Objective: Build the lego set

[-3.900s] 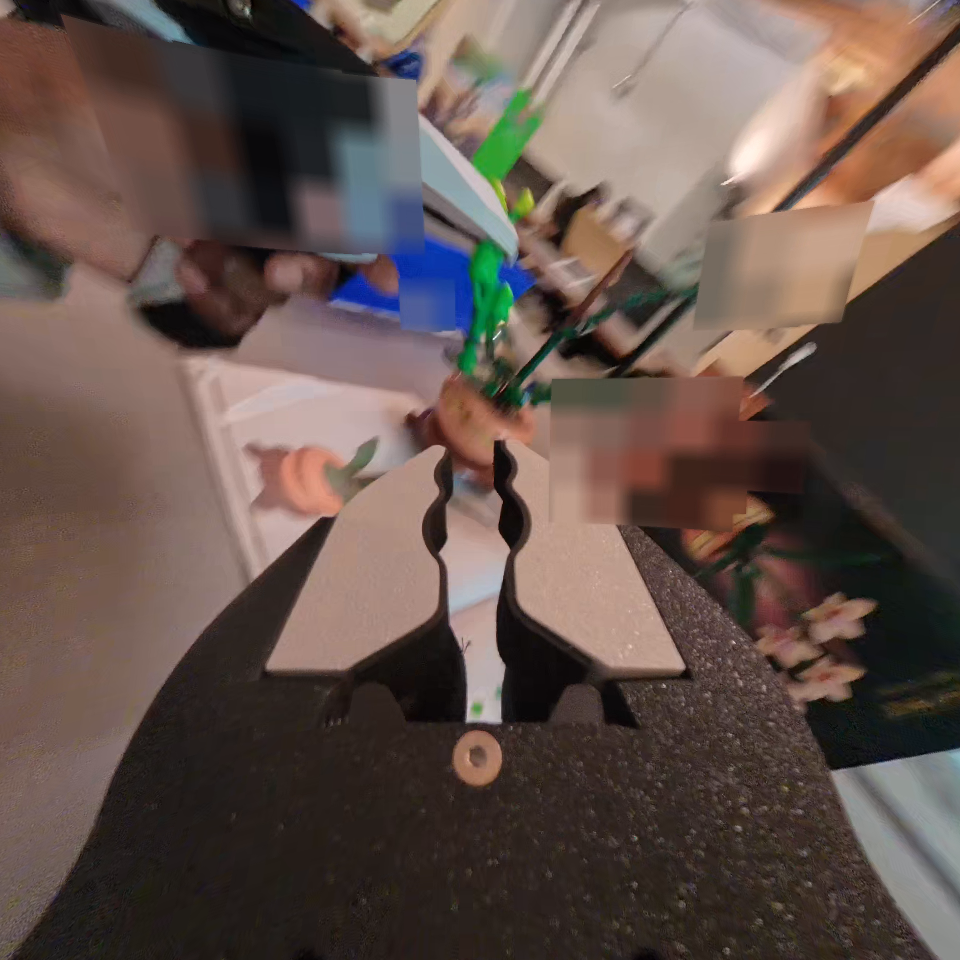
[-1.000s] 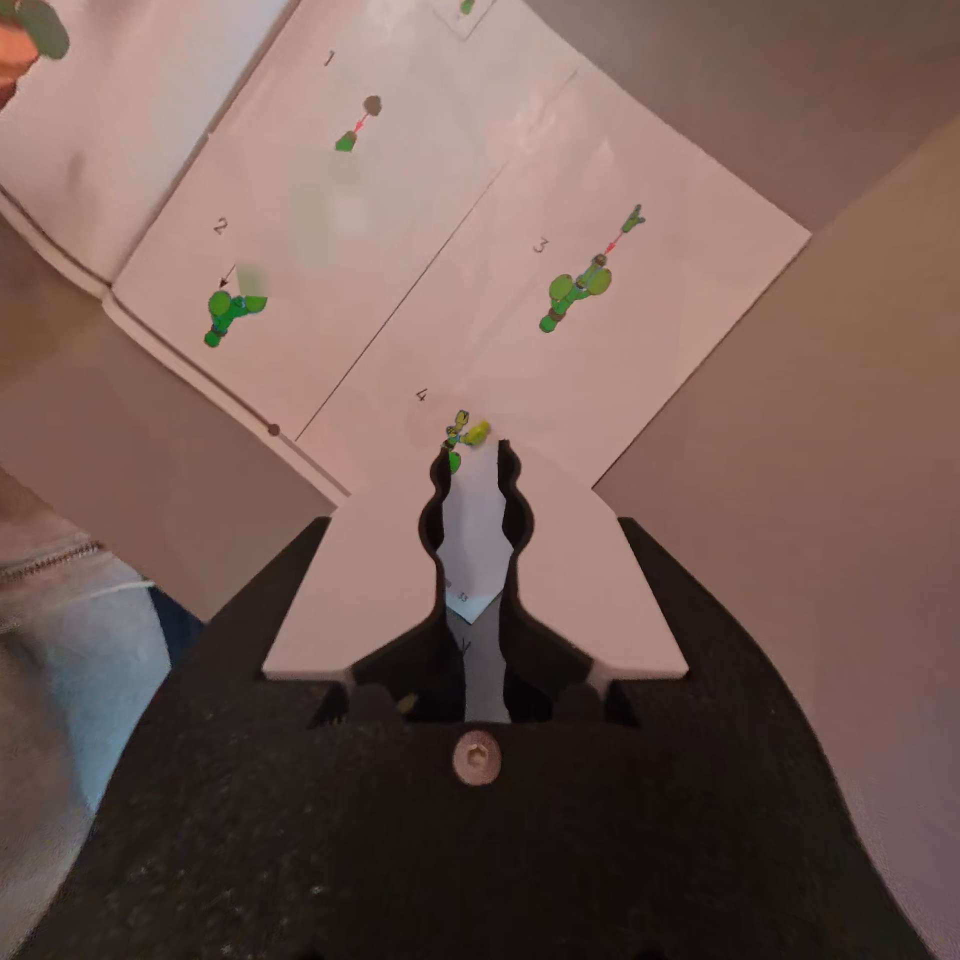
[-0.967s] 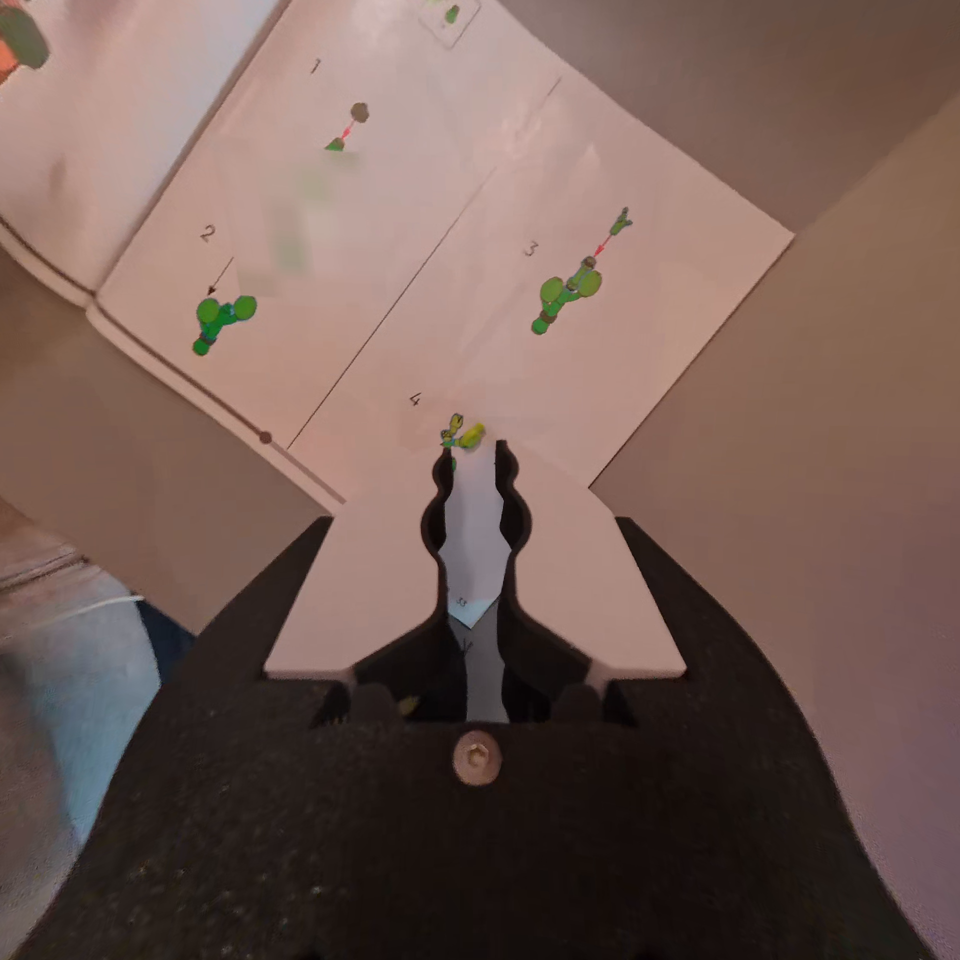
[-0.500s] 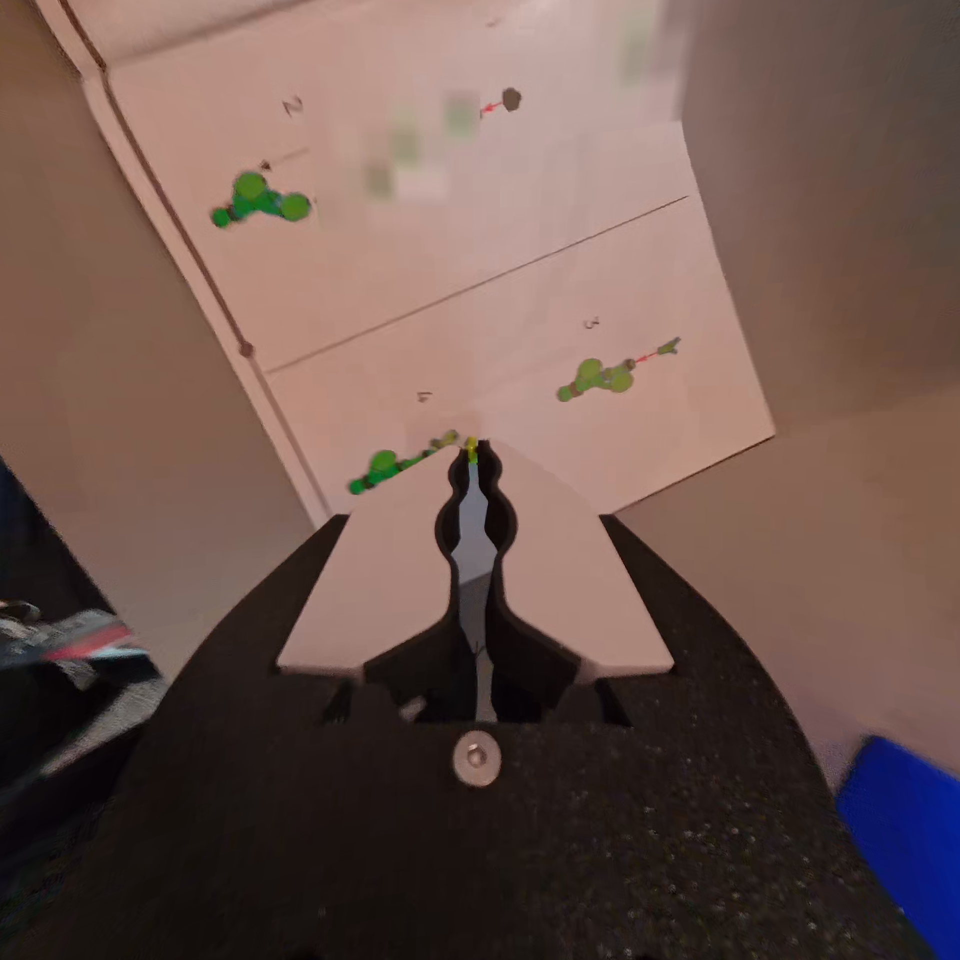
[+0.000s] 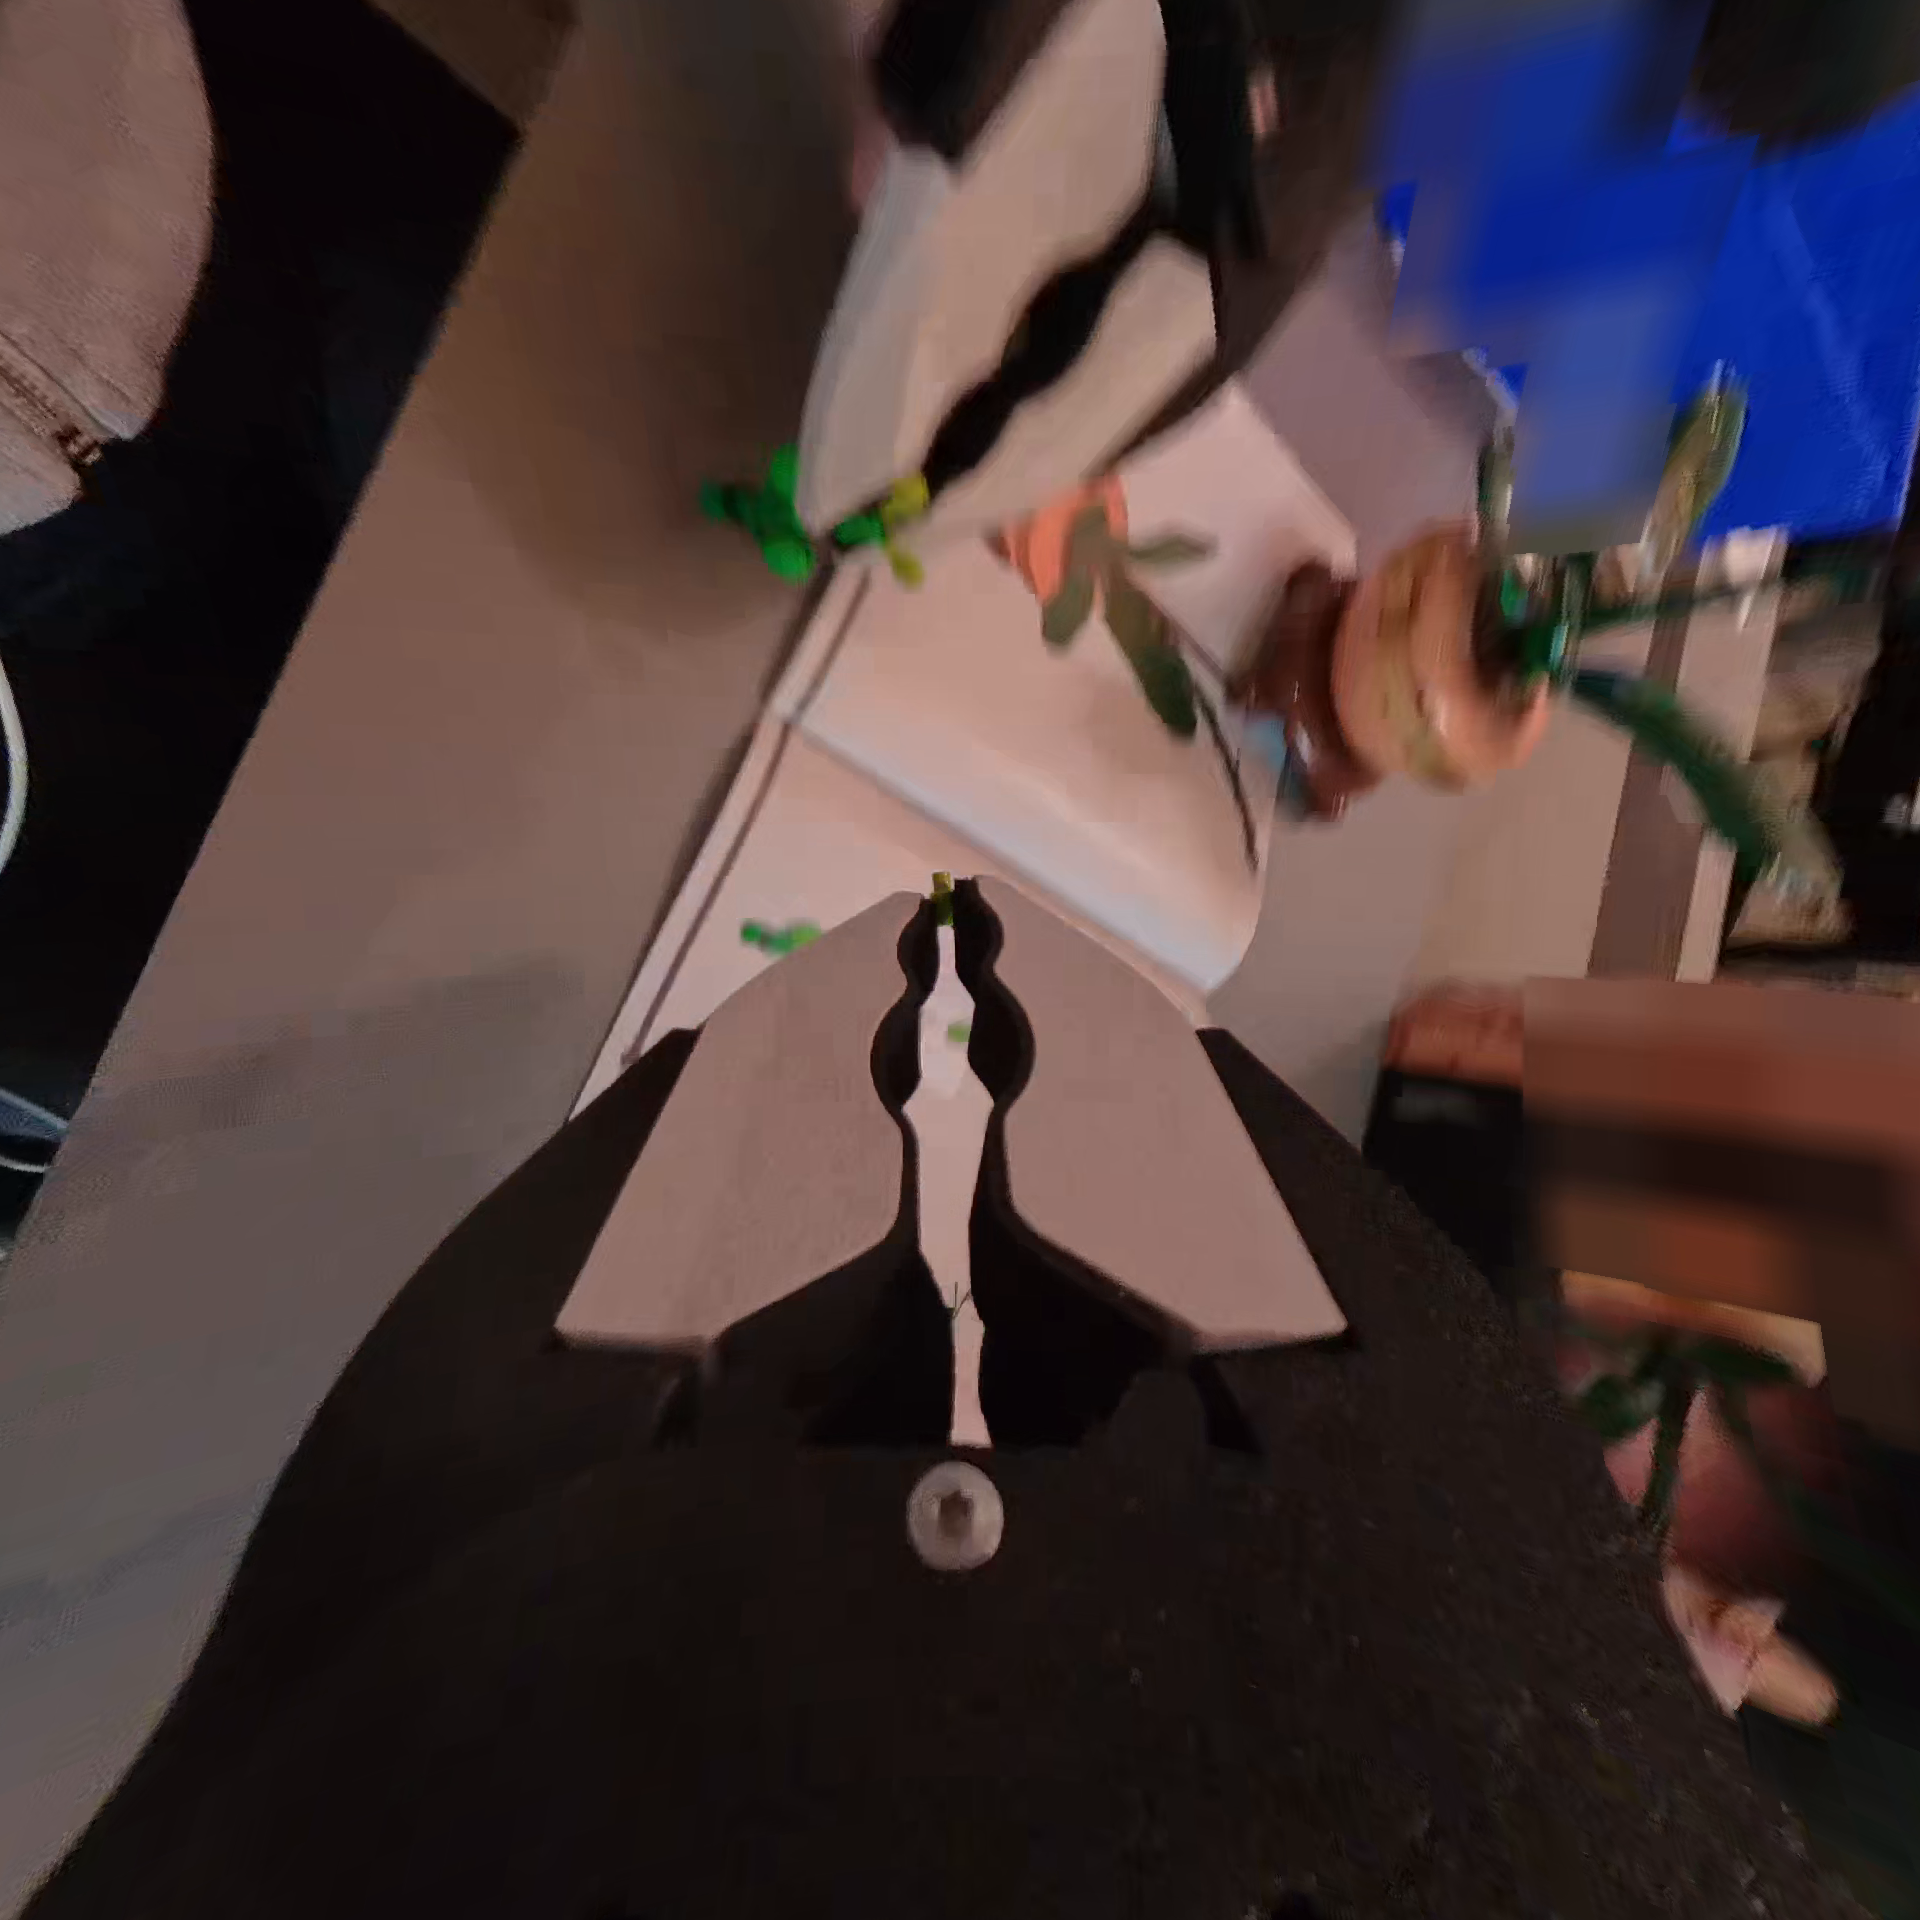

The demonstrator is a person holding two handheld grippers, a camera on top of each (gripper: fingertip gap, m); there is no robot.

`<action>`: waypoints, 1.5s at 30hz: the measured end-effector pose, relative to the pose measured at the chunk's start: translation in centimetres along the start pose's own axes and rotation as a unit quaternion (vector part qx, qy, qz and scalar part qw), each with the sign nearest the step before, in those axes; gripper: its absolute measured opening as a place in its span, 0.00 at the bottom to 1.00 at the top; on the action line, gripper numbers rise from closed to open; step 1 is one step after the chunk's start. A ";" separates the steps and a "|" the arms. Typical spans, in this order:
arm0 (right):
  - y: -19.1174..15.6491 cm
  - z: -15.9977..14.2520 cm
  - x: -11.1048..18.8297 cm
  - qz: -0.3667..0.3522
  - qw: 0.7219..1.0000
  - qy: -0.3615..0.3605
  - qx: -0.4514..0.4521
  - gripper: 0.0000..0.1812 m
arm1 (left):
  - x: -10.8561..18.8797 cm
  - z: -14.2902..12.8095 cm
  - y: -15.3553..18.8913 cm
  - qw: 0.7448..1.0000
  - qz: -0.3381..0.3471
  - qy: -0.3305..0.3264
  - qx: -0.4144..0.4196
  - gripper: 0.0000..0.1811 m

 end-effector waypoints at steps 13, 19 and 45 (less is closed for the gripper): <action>0.1 4.4 -3.2 0.008 0.999 -0.003 0.037 0.02 | 0.6 0.0 -1.4 0.987 0.158 -0.028 -0.005 0.02; 2.3 3.2 -3.7 -0.020 0.979 0.012 -0.202 0.01 | 2.9 2.4 -3.2 0.943 0.324 0.026 -0.071 0.02; 6.4 5.7 -3.3 0.042 0.842 0.174 -0.509 0.01 | 8.7 6.0 -3.6 0.547 0.689 -0.076 -0.469 0.02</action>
Point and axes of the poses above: each gripper's, where its closed fingertips meet, x back along the fingers, z out of its top, y = z × x across the jaws, the point moved 1 cm from there along x, back along the fingers, and after that the axes turned 4 degrees about -y, right-handed, at the moved point
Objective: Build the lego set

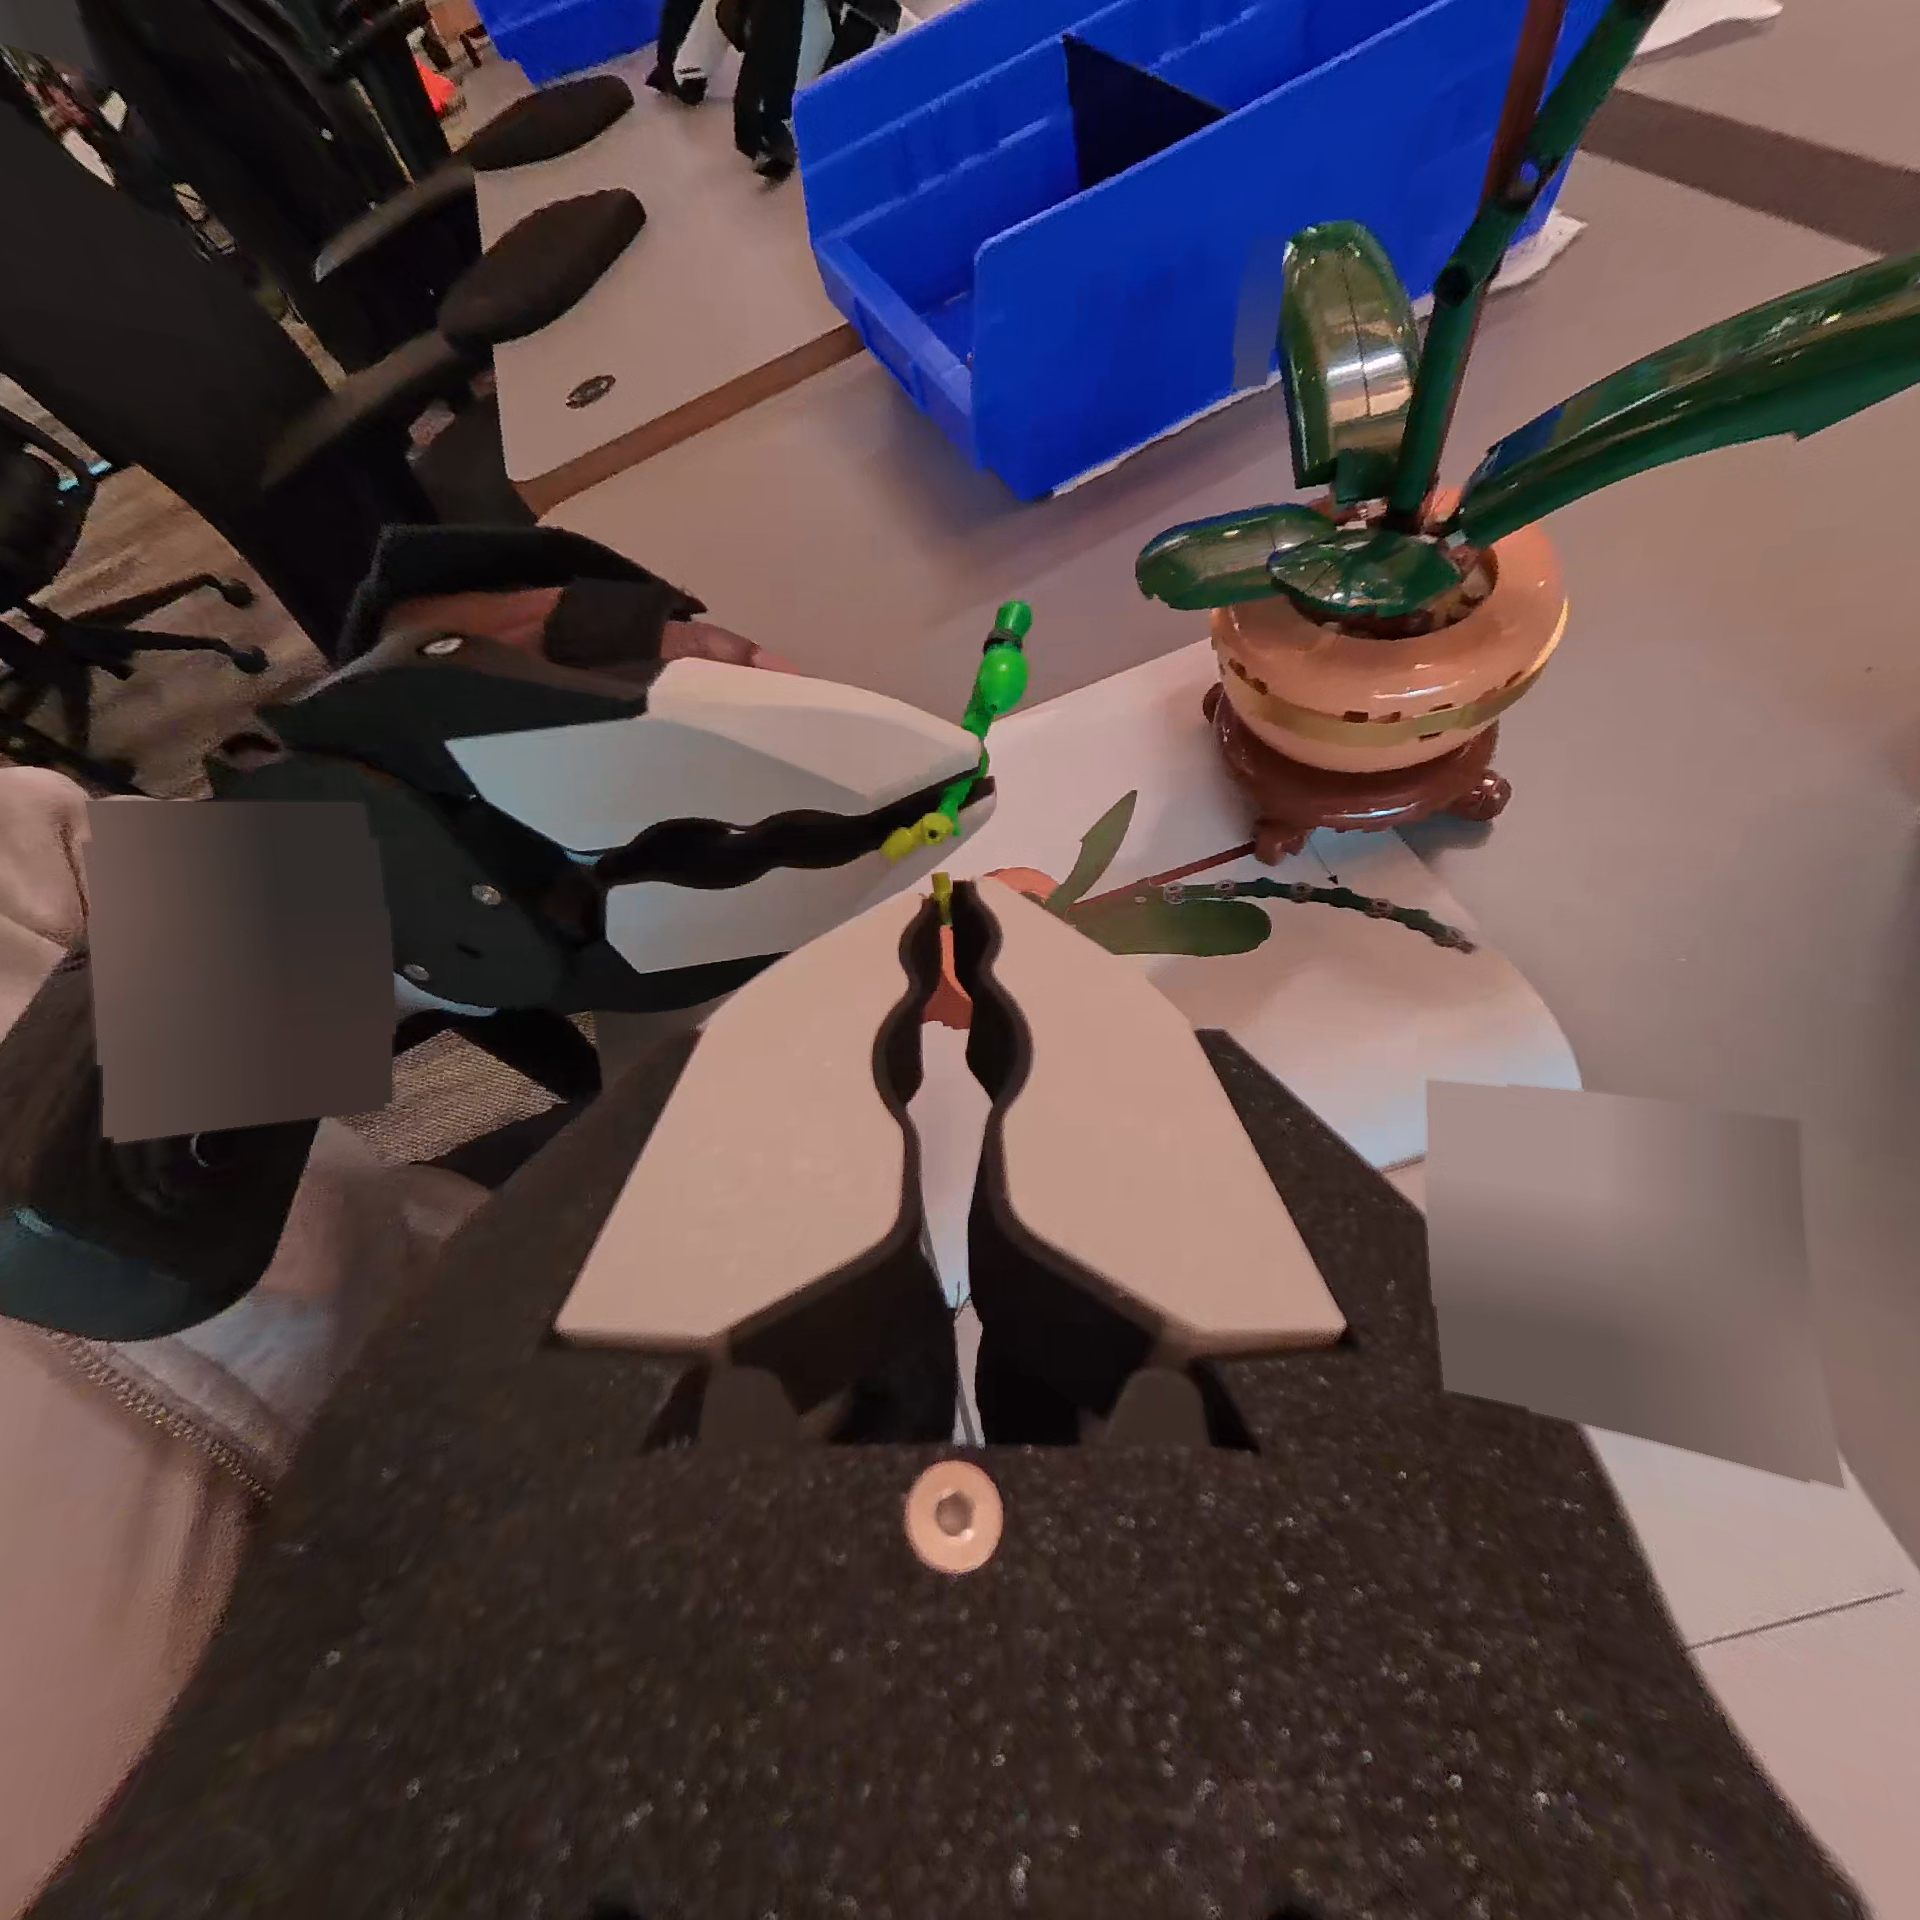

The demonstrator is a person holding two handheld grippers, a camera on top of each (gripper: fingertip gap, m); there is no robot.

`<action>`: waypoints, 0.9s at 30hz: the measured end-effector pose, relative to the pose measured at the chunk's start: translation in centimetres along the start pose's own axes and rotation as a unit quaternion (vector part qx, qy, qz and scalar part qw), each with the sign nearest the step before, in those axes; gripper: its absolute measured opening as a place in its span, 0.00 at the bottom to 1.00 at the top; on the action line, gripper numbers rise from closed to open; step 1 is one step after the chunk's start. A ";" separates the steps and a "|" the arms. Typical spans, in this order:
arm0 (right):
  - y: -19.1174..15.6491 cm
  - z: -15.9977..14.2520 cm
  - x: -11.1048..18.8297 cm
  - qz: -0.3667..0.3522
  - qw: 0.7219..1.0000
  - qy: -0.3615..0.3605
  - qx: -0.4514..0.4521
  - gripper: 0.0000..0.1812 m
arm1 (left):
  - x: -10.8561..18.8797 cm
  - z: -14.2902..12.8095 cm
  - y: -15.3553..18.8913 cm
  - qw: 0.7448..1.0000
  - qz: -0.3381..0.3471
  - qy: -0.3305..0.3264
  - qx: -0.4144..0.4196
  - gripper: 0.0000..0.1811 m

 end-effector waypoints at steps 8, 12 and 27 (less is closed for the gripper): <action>0.6 -0.2 -0.3 -0.002 1.000 0.001 -0.012 0.01 | 0.0 0.1 0.5 1.000 -0.006 0.002 -0.030 0.02; 0.3 -0.1 -0.4 0.011 1.000 0.008 -0.004 0.01 | 0.0 0.1 0.7 1.000 -0.021 0.004 -0.014 0.02; 0.2 -0.5 -0.5 0.024 1.000 0.019 0.005 0.01 | 0.4 0.4 1.0 0.998 -0.049 0.017 0.023 0.02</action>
Point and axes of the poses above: each gripper's, where its closed fingertips meet, x back along the fingers, z out of its top, y = z × x across the jaws, the point moved 1 cm from there along x, back along the fingers, and after that the axes turned 4 degrees about -y, right-handed, at the moved point
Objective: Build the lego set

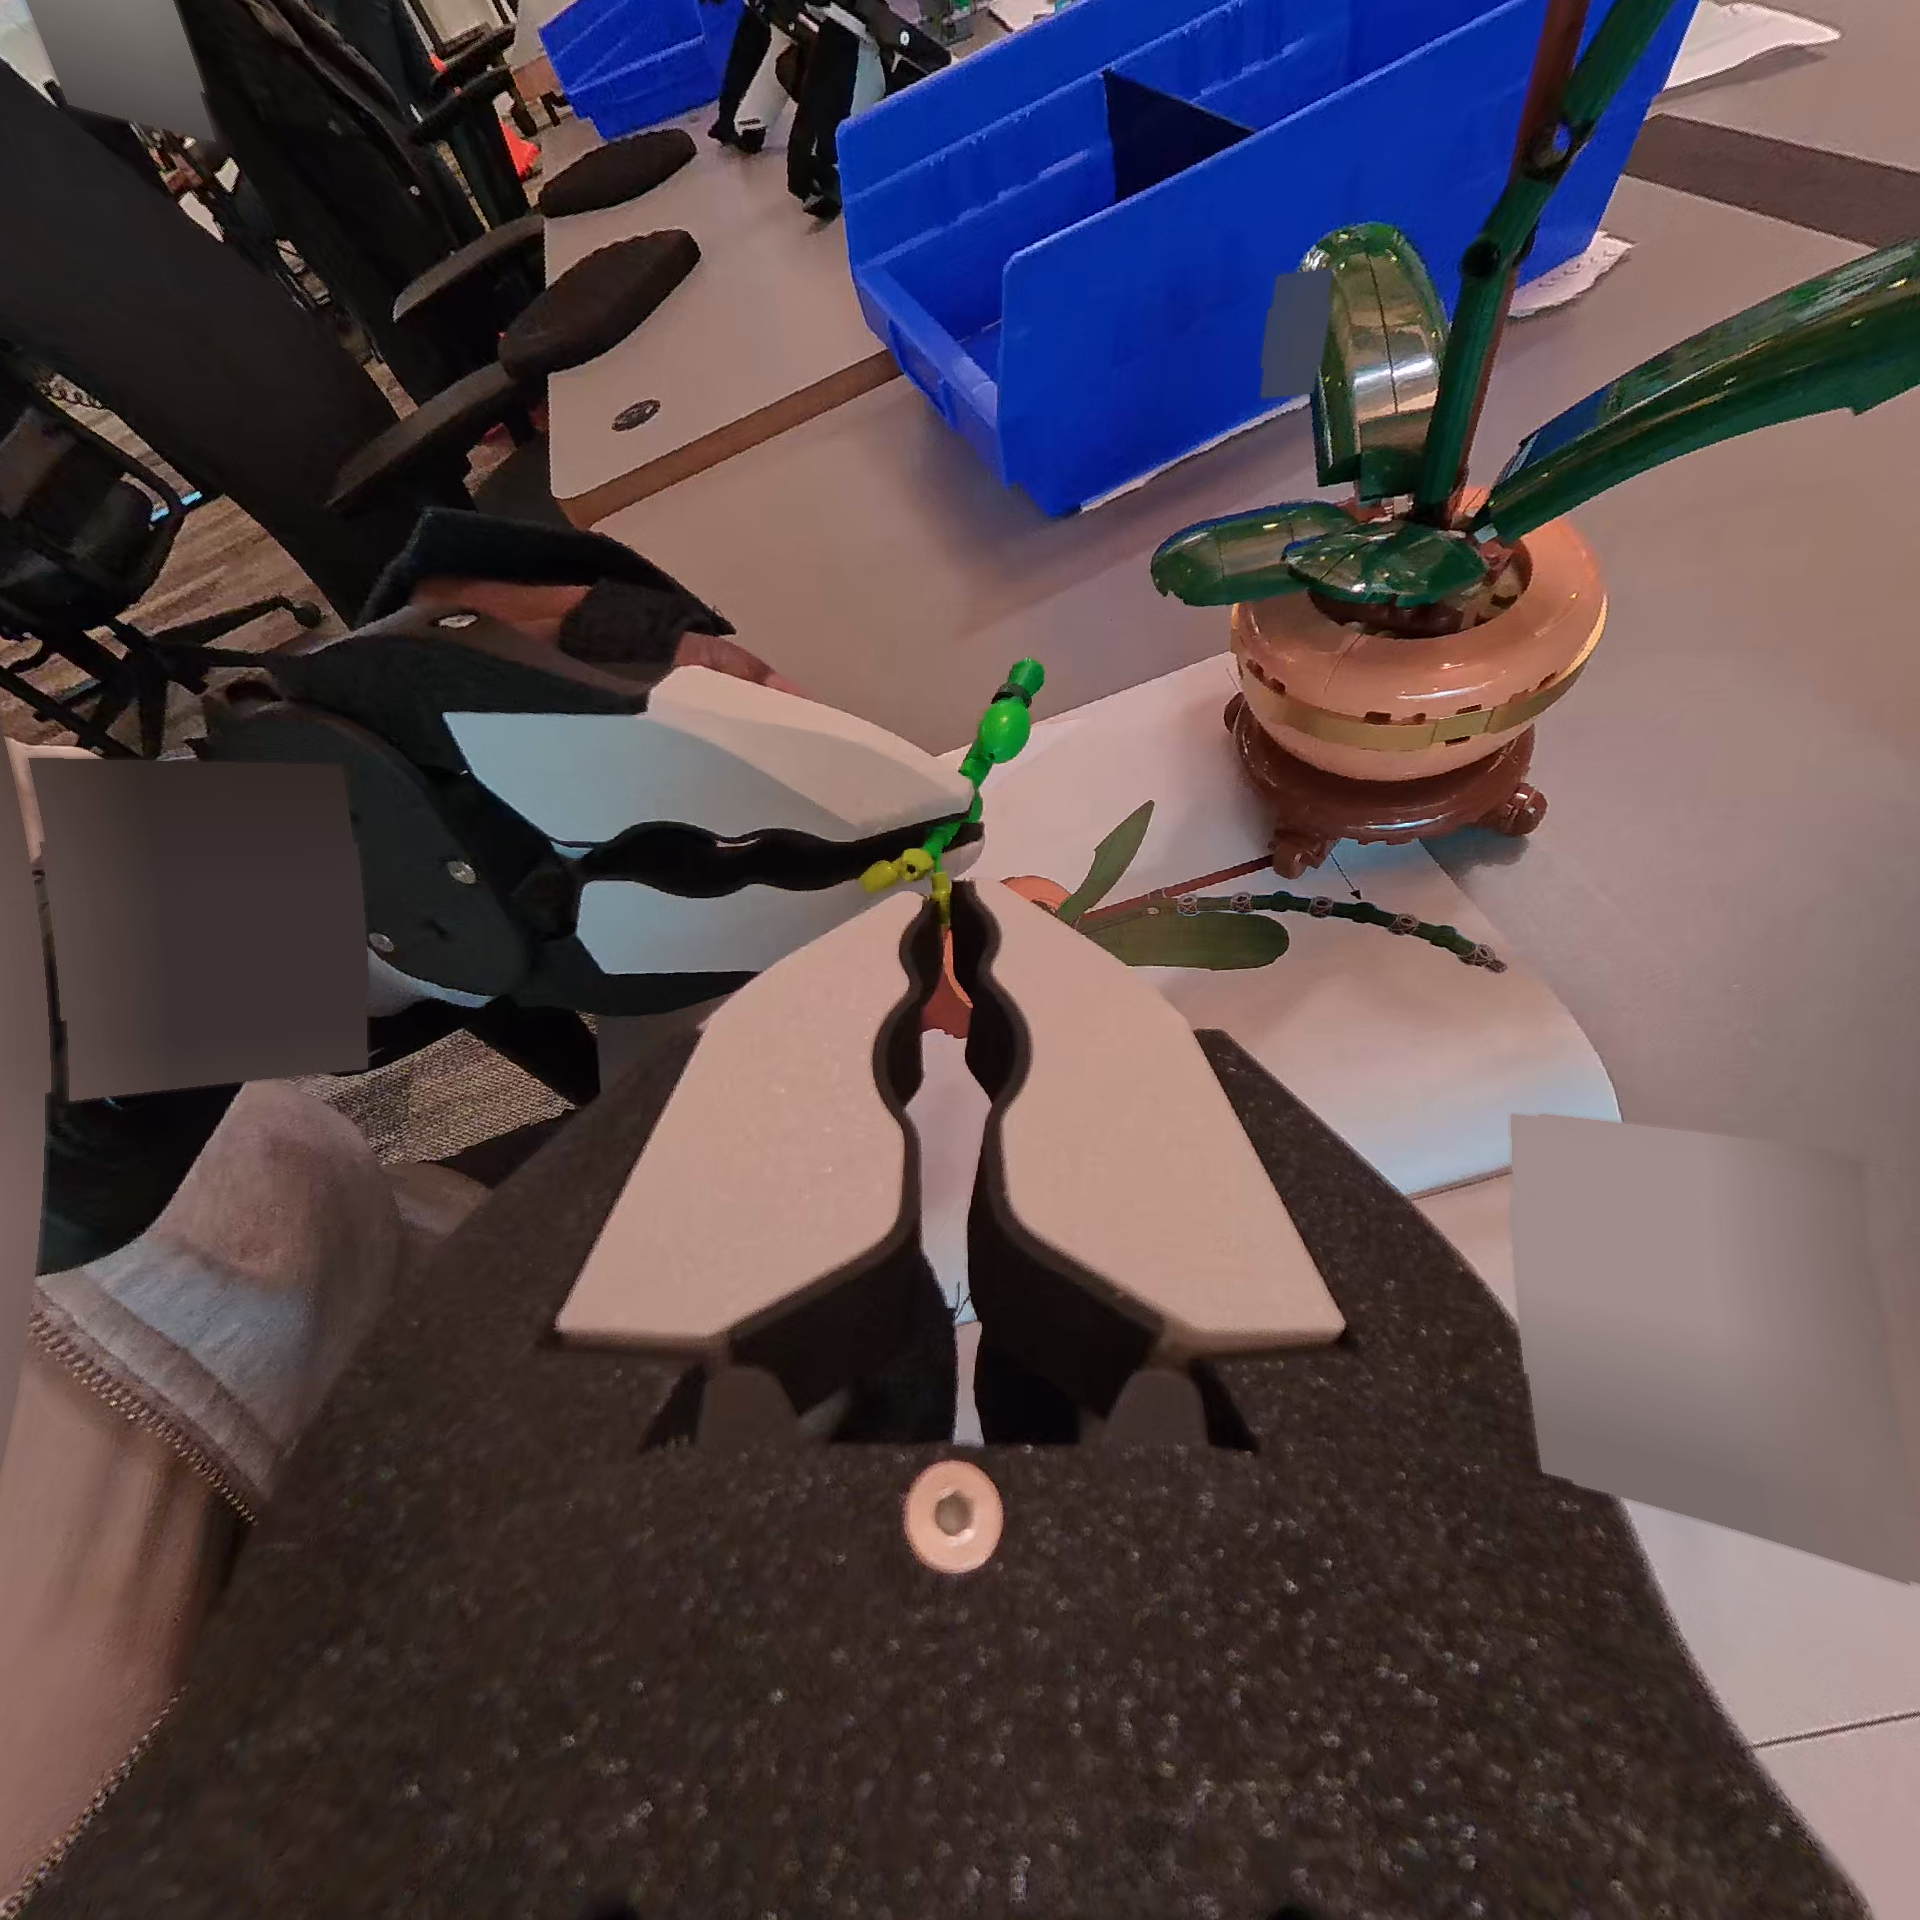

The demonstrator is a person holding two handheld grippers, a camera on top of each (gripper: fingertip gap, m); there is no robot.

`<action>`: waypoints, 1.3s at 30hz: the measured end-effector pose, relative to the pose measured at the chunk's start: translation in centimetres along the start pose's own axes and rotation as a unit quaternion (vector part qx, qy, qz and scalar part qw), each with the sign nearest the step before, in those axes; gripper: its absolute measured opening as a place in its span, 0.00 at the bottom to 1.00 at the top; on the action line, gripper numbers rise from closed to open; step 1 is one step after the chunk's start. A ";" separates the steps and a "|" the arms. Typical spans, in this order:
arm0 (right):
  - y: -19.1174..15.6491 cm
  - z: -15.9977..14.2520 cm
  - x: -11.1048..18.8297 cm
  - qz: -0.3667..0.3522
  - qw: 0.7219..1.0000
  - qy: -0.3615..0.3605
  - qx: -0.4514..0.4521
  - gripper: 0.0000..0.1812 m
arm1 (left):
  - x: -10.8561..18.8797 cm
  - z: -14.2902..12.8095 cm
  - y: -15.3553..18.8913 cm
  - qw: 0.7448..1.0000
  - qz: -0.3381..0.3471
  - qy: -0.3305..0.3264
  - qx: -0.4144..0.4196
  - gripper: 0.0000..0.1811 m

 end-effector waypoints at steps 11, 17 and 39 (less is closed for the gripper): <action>-0.5 0.1 0.4 0.018 0.999 0.025 0.036 0.00 | 0.4 0.3 0.4 0.999 -0.039 0.026 0.020 0.02; -0.4 0.2 0.6 0.032 0.998 0.051 0.010 0.00 | 0.4 0.4 0.4 0.997 -0.037 0.021 0.061 0.02; 5.4 -5.3 0.5 -0.111 0.986 -0.071 0.104 0.13 | 0.3 -4.5 -1.1 0.977 -0.028 -0.051 0.206 0.02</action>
Point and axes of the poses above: each gripper's, where its closed fingertips meet, x back along the fingers, z out of its top, y = z × x across the jaws, the point moved 1 cm from there along x, back along the fingers, and after that the axes turned 4 degrees about -y, right-handed, at the moved point
